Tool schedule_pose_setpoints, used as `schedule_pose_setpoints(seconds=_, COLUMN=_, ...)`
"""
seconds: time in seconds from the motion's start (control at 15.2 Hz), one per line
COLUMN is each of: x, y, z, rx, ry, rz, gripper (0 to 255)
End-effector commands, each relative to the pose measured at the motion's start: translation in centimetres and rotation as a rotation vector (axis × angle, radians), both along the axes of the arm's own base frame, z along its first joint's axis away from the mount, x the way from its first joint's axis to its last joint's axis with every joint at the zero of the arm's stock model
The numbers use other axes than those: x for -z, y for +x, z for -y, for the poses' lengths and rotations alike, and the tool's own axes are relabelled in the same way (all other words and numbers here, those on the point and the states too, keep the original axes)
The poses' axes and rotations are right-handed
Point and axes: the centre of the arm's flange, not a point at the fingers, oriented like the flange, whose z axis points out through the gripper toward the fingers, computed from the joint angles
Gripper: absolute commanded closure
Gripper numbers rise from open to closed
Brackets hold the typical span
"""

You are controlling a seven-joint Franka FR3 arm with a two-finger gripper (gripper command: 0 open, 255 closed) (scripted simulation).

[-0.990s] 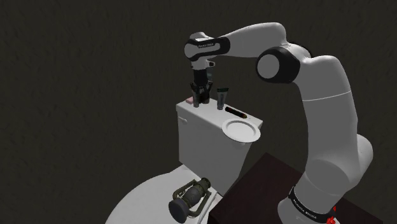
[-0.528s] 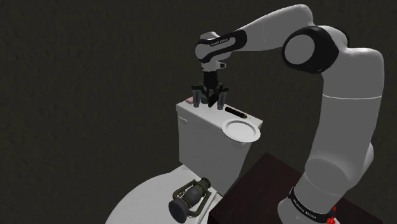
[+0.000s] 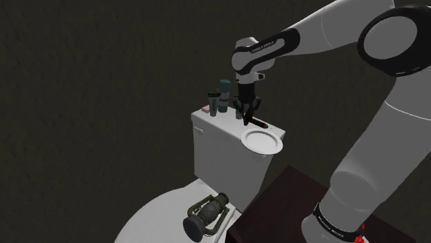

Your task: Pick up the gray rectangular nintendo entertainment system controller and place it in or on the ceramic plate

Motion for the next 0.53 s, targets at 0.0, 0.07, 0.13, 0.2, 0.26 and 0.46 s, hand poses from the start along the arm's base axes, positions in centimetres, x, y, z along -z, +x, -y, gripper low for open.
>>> schedule_pose_setpoints(seconds=0.0, x=0.1, y=-2.8, z=0.3, rx=0.0, ry=0.0, rz=0.001, gripper=255)
schedule_pose_setpoints(seconds=0.07, x=0.1, y=-4.1, z=0.4, rx=0.0, ry=0.0, rz=0.001, gripper=255)
schedule_pose_setpoints(seconds=0.13, x=0.0, y=-5.4, z=0.4, rx=0.0, ry=0.0, rz=0.001, gripper=255)
schedule_pose_setpoints(seconds=0.2, x=0.0, y=-6.7, z=0.5, rx=0.0, ry=0.0, rz=0.001, gripper=255)
schedule_pose_setpoints(seconds=0.26, x=0.0, y=-8.1, z=0.6, rx=0.0, ry=0.0, rz=0.001, gripper=255)
schedule_pose_setpoints(seconds=0.46, x=1.0, y=-9.5, z=0.6, rx=0.0, ry=0.0, rz=0.001, gripper=255)
